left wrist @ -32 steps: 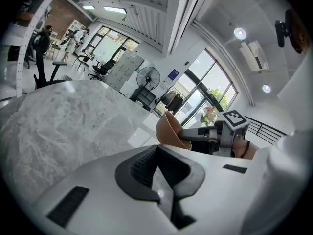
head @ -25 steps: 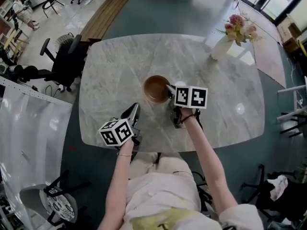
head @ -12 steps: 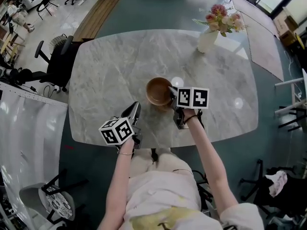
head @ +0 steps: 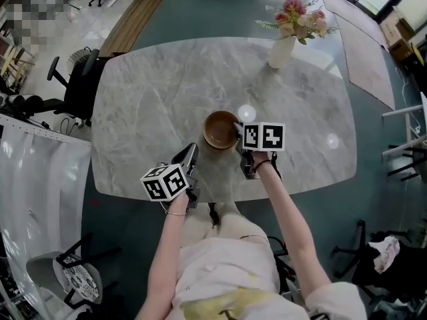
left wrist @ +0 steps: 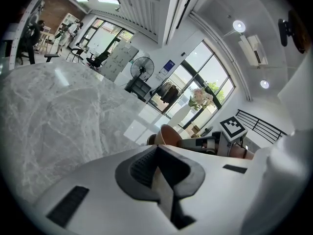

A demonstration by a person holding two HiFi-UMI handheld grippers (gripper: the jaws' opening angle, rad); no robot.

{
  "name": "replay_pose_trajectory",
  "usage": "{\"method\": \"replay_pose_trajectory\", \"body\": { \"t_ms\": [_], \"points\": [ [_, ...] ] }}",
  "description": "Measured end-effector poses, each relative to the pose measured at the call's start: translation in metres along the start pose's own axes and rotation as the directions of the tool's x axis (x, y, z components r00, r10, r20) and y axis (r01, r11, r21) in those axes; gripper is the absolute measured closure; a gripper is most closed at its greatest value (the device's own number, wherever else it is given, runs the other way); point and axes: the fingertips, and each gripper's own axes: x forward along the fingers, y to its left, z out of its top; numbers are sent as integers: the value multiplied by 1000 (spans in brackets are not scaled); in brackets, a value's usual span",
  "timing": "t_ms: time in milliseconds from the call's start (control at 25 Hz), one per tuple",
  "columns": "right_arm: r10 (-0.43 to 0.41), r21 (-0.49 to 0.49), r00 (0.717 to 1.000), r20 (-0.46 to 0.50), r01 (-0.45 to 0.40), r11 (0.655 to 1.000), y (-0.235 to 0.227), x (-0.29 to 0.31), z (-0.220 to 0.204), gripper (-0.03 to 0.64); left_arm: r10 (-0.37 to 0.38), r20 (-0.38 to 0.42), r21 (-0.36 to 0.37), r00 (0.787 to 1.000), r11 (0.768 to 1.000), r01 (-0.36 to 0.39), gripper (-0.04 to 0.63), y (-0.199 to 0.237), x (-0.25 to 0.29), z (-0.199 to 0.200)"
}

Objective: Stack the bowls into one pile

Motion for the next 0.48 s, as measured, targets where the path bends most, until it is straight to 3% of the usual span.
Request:
{"method": "replay_pose_trajectory", "body": {
  "t_ms": [280,480],
  "points": [
    [-59,-79,998,-17,58,995,-6,6,-6,586,21,0,-16,1000,1000,-21,595,0,-1,-8],
    [-52,-130,999,-11,51,990,0,9,-6,586,30,4,-23,1000,999,-30,595,1,-1,-10]
  ]
}}
